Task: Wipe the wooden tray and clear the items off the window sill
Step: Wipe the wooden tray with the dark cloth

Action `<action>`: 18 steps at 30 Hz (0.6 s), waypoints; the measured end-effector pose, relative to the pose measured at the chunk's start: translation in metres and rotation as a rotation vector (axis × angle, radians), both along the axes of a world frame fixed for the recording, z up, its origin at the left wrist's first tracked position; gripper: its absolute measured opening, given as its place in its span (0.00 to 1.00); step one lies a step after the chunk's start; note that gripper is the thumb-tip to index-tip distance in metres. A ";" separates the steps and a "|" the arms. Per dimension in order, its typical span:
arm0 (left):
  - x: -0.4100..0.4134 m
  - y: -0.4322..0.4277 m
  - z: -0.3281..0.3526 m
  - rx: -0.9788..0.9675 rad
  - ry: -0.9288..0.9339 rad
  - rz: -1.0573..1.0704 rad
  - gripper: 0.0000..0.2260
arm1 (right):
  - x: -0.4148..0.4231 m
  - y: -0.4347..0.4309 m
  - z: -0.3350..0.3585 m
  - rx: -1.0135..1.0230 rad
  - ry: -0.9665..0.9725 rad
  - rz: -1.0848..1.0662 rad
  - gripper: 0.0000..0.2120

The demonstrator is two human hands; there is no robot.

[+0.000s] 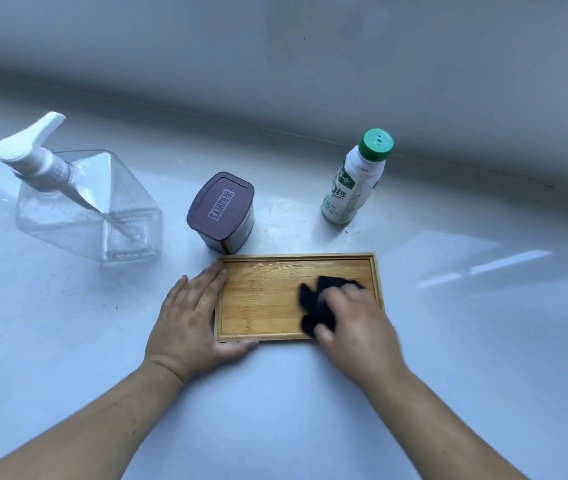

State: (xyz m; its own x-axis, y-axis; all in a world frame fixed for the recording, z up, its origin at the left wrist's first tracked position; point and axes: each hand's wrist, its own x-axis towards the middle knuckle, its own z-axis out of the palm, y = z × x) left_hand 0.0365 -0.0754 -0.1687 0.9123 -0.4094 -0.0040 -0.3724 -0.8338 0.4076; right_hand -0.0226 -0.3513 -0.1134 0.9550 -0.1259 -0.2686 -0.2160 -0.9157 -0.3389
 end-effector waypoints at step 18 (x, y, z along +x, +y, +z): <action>0.000 0.001 0.002 -0.098 0.041 0.026 0.49 | 0.058 0.046 -0.003 0.027 -0.007 0.055 0.19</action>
